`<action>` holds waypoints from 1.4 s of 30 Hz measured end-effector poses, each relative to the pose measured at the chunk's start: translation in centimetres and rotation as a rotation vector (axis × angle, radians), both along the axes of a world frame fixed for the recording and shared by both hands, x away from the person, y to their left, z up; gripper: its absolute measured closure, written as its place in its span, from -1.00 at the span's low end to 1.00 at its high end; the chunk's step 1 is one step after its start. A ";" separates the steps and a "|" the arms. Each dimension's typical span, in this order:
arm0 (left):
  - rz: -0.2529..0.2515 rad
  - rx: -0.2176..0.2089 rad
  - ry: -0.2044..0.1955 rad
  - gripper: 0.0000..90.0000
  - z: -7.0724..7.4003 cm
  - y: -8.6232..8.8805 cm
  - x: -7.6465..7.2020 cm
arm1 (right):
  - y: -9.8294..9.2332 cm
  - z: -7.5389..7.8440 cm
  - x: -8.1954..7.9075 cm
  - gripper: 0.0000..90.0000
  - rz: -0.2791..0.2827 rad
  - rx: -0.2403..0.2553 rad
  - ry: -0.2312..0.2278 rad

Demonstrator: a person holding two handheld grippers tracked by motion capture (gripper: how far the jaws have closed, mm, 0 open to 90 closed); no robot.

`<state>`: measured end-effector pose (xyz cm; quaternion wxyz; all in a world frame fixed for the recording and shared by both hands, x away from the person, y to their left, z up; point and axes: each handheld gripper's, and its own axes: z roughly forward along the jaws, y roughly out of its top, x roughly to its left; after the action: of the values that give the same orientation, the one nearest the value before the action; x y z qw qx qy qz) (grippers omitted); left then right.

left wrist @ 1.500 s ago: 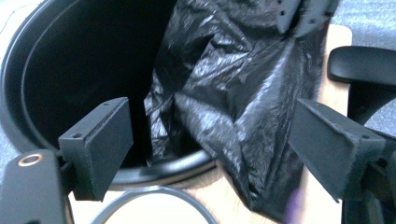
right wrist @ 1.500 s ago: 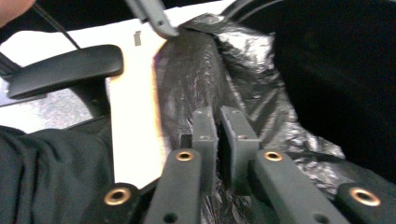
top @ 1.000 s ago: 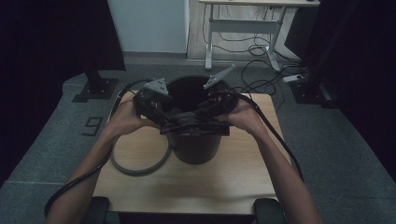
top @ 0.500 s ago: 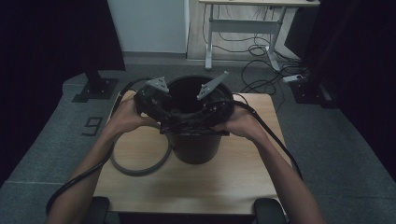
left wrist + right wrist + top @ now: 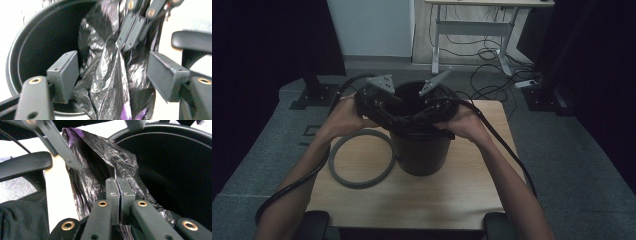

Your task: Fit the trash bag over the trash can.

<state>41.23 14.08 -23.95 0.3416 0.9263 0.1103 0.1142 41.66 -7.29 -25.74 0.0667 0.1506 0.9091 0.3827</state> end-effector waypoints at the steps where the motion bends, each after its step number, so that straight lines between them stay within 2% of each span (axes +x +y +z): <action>1: 0.014 0.022 -0.005 -0.39 -0.2 -0.1 0.2 | 0.0 0.1 0.0 0.95 -0.002 0.000 -0.003; 3: 0.036 0.038 0.005 -0.24 -0.4 0.0 0.7 | -0.1 0.3 0.0 0.95 -0.001 0.000 -0.003; 5: 0.048 0.034 0.013 -0.05 -0.5 0.1 1.0 | -0.2 0.4 0.0 0.95 -0.003 0.001 -0.005; 6: 0.057 0.024 0.026 -0.05 -0.5 0.2 1.2 | -0.4 0.4 0.0 0.95 -0.004 -0.001 -0.006; 7: 0.058 0.015 0.046 0.19 -0.6 0.4 1.4 | -0.6 0.3 0.1 0.95 -0.011 -0.008 -0.004; 8: 0.047 0.017 0.064 0.26 -0.7 0.5 1.6 | -0.7 0.3 0.2 0.95 -0.015 -0.008 -0.003; 10: 0.041 0.030 0.067 0.45 -0.8 0.5 1.6 | -0.8 0.1 0.3 0.94 -0.017 -0.010 0.000; 11: 0.036 0.044 0.065 0.45 -0.9 0.4 1.5 | -0.9 0.0 0.3 0.90 -0.022 -0.013 0.002; 12: 0.037 0.057 0.074 0.67 -0.9 0.4 1.5 | -1.0 -0.1 0.4 0.68 -0.032 -0.021 0.000; 13: 0.037 0.057 0.074 0.73 -0.9 0.4 1.5 | -1.0 -0.1 0.4 0.68 -0.032 -0.021 0.000; 14: 0.036 0.054 0.083 0.73 -0.9 0.4 1.5 | -1.0 0.1 0.4 0.59 -0.041 -0.018 -0.010; 16: 0.049 0.042 0.096 0.86 -0.8 0.5 1.6 | -0.8 1.0 0.2 0.45 -0.039 0.007 -0.021; 19: 0.060 0.032 0.105 0.89 -0.7 0.6 1.8 | 0.0 1.9 -0.3 0.45 -0.005 0.013 -0.032; 22: 0.065 0.028 0.111 0.89 -0.7 0.6 1.8 | 1.2 2.4 -0.9 0.45 0.043 0.006 -0.019; 23: 0.069 0.026 0.112 0.89 -0.7 0.7 1.8 | 1.2 2.4 -0.9 0.45 0.043 0.006 -0.019; 24: 0.076 0.017 0.112 0.89 -0.6 0.8 1.8 | 2.2 2.2 -1.1 0.45 0.069 0.000 -0.012; 25: 0.076 0.017 0.112 0.88 -0.6 0.8 1.8 | 2.2 2.2 -1.1 0.45 0.069 0.000 -0.012; 26: 0.075 0.013 0.114 0.88 -0.6 0.9 1.8 | 3.0 1.7 -0.9 0.43 0.084 -0.003 0.001; 30: 0.084 -0.002 0.110 0.88 -0.5 1.2 1.8 | 4.0 0.7 -0.5 0.44 0.078 -0.027 0.022; 31: 0.085 -0.009 0.104 0.90 -0.4 1.3 1.8 | 4.5 0.0 -0.2 0.67 0.070 -0.048 0.031; 32: 0.086 -0.009 0.098 0.92 -0.5 1.4 1.7 | 4.6 -0.2 -0.1 0.78 0.069 -0.056 0.028; 33: 0.086 -0.009 0.098 0.95 -0.5 1.4 1.7 | 4.6 -0.2 -0.1 0.78 0.069 -0.056 0.028; 35: 0.088 -0.010 0.084 0.98 -0.6 1.7 1.7 | 4.4 -0.3 0.1 0.95 0.051 -0.065 0.020; 37: 0.099 -0.009 0.075 0.98 -0.7 2.0 1.7 | 4.1 -0.3 0.2 0.97 0.050 -0.062 0.021; 42: 0.126 -0.012 0.059 0.98 -0.9 3.1 1.8 | 1.1 -0.1 0.8 0.98 -0.035 -0.058 0.019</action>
<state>43.03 17.14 -24.84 0.3359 0.9185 0.1790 0.1075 42.44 -6.22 -25.86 0.0690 0.1680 0.9175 0.3537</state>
